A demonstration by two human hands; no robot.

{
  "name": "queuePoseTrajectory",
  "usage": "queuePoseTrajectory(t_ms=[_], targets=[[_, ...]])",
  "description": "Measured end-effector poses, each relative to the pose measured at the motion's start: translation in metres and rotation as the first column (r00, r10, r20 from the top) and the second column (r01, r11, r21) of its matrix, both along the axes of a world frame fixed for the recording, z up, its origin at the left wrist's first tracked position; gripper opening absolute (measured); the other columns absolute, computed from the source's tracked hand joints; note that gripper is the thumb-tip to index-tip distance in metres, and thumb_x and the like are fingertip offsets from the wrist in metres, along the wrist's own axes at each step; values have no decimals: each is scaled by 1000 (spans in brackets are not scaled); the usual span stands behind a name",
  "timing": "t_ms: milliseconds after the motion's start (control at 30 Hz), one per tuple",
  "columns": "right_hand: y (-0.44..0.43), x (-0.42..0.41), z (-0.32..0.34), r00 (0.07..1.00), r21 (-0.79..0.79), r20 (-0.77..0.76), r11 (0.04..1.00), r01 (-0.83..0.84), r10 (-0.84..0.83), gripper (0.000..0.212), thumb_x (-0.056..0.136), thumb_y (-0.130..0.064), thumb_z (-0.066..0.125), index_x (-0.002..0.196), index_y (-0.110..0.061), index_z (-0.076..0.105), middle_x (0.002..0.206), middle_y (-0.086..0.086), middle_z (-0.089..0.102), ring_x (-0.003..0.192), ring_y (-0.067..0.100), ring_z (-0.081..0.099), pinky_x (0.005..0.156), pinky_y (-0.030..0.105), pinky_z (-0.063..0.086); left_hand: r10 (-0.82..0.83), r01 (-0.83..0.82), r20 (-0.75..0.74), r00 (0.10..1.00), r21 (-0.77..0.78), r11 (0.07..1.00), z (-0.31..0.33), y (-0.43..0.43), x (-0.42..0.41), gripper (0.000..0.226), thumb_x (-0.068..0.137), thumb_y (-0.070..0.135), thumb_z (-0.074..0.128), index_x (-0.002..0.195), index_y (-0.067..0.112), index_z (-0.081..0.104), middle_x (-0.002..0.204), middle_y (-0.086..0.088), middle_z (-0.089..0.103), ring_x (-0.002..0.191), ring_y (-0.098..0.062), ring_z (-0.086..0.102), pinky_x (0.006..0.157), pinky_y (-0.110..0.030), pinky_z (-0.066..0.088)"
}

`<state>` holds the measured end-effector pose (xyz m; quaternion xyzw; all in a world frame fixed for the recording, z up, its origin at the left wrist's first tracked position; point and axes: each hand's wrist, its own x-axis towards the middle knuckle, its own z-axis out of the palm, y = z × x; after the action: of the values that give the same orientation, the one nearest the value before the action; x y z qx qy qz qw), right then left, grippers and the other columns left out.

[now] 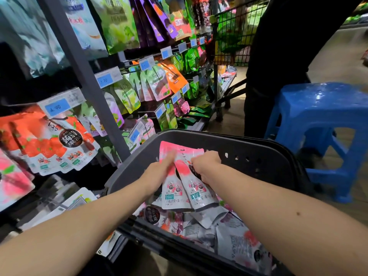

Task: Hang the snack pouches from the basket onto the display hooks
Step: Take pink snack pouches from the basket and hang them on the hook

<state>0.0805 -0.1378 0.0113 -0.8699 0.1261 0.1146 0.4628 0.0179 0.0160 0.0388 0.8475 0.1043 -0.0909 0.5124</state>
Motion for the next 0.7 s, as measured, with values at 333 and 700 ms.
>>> queuePoseTrajectory(t_ms=[333,700], targets=[[11,-5,19,978,374,190,927,7,-83,28,69,-38,70,80,-12,63,83,14,71,80,34,69,72,48,58,69,-115,233,970,189,975,26,24,-23,53,100,45,56,80,-1,72,64,-7,72,56,-13,64,59,-26,49],[24,-79,69,807,660,97,569,-491,583,32,88,-9,76,119,-4,66,111,21,75,99,36,73,82,46,61,291,-331,328,899,73,941,70,66,-104,82,89,70,54,86,-11,66,86,-29,70,78,-37,70,77,-39,54]])
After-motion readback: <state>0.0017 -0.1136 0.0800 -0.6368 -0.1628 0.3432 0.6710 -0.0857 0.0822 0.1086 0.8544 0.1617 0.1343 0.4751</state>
